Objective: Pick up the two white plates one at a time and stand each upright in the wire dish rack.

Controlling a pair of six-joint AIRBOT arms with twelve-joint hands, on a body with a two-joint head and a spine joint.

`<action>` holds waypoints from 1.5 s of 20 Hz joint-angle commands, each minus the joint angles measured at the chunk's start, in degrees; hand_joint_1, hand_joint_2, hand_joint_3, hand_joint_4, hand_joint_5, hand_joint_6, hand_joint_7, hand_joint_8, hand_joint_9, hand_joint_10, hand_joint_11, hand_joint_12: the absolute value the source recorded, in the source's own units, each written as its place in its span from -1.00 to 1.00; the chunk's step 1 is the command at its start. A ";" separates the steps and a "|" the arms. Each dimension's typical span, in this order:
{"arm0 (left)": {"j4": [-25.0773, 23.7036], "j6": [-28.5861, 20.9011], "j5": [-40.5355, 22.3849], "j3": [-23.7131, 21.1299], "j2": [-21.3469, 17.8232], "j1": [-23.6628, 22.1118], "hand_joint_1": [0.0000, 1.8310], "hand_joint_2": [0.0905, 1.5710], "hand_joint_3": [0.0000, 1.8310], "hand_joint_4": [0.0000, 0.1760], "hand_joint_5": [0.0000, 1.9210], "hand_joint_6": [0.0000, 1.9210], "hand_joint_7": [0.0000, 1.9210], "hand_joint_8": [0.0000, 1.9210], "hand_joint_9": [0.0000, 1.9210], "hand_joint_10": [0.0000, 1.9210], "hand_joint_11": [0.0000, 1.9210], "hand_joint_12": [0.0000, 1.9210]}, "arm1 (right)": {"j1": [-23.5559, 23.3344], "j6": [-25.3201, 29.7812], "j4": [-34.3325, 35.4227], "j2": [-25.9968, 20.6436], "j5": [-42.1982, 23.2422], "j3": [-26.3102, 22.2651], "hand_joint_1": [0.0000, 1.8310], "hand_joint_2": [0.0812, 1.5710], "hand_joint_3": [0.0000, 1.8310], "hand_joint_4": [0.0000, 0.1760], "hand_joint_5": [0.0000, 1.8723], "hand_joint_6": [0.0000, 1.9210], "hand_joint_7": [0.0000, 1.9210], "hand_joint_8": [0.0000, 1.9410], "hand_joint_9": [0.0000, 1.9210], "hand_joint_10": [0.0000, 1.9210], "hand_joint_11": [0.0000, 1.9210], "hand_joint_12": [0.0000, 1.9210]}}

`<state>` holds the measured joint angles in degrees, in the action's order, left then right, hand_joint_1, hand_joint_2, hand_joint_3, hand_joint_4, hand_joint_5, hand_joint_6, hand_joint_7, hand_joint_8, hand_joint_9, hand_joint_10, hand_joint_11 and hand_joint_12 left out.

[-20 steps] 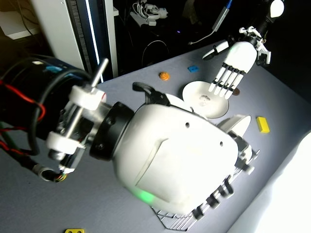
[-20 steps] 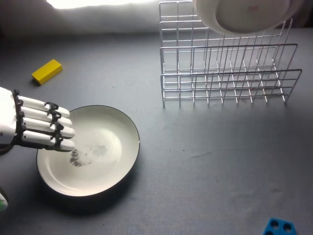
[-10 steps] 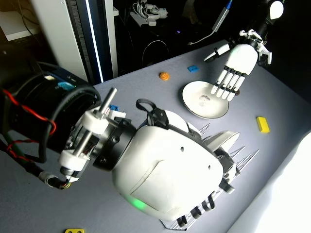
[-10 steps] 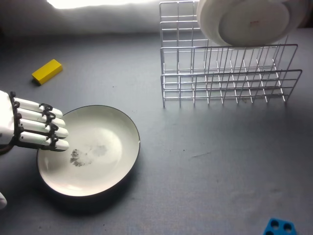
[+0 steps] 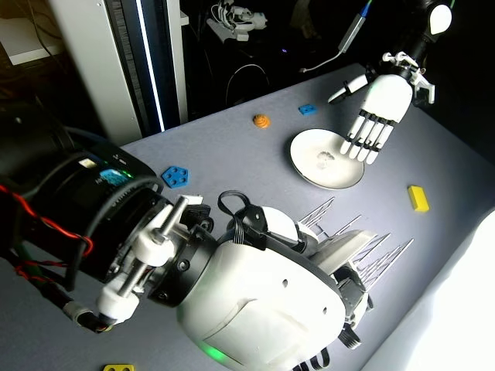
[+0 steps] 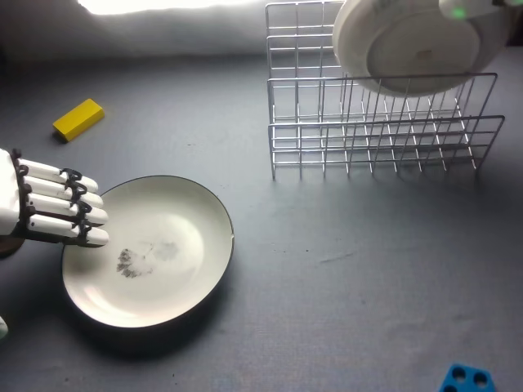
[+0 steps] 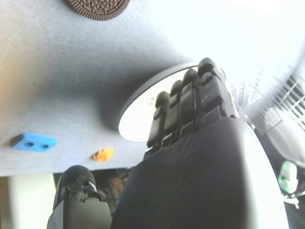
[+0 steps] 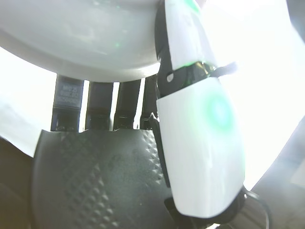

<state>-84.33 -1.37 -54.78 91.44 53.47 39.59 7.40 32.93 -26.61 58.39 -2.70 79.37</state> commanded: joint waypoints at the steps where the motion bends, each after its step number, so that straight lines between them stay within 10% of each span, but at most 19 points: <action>1: 3.21 0.01 -1.39 0.47 -0.11 -0.03 -1.00 0.17 -1.00 -1.00 -1.00 -1.00 -1.00 -1.00 -1.00 -1.00 -1.00 -1.00 | -0.49 1.49 1.97 -0.40 -7.42 0.61 0.51 0.34 -1.00 -1.00 0.02 0.03 0.12 -0.20 0.06 0.06 -0.07 0.09; 24: 3.21 -0.53 -1.66 0.46 0.08 0.18 -1.00 0.18 -1.00 -1.00 -0.98 -1.00 -1.00 -1.00 -1.00 -1.00 -1.00 -1.00 | 5.60 0.87 2.92 5.48 -11.57 7.29 0.51 0.35 -1.00 -1.00 0.03 0.01 0.09 -0.13 0.03 0.10 -0.10 0.09; 26: 3.21 -0.62 -1.73 0.41 0.07 0.11 -1.00 0.17 -1.00 -1.00 -0.97 -1.00 -1.00 -1.00 -1.00 -1.00 -1.00 -1.00 | 5.62 0.74 2.92 5.50 -11.69 7.29 0.34 0.39 -1.00 -0.90 -0.01 0.10 0.07 -0.05 0.06 -0.50 -0.18 0.12; 30: 3.21 -1.00 -1.89 0.35 0.05 -0.03 -1.00 0.19 -1.00 -1.00 -0.97 -1.00 -1.00 -1.00 -1.00 -1.00 -1.00 -1.00 | 5.61 0.39 2.92 5.49 -12.54 7.27 0.31 0.43 -1.00 -0.83 -0.08 0.21 0.01 0.05 0.06 -0.70 -0.25 0.17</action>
<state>-84.16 -2.07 -54.85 91.70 53.47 39.97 13.37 32.49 -25.50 64.12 -9.39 86.35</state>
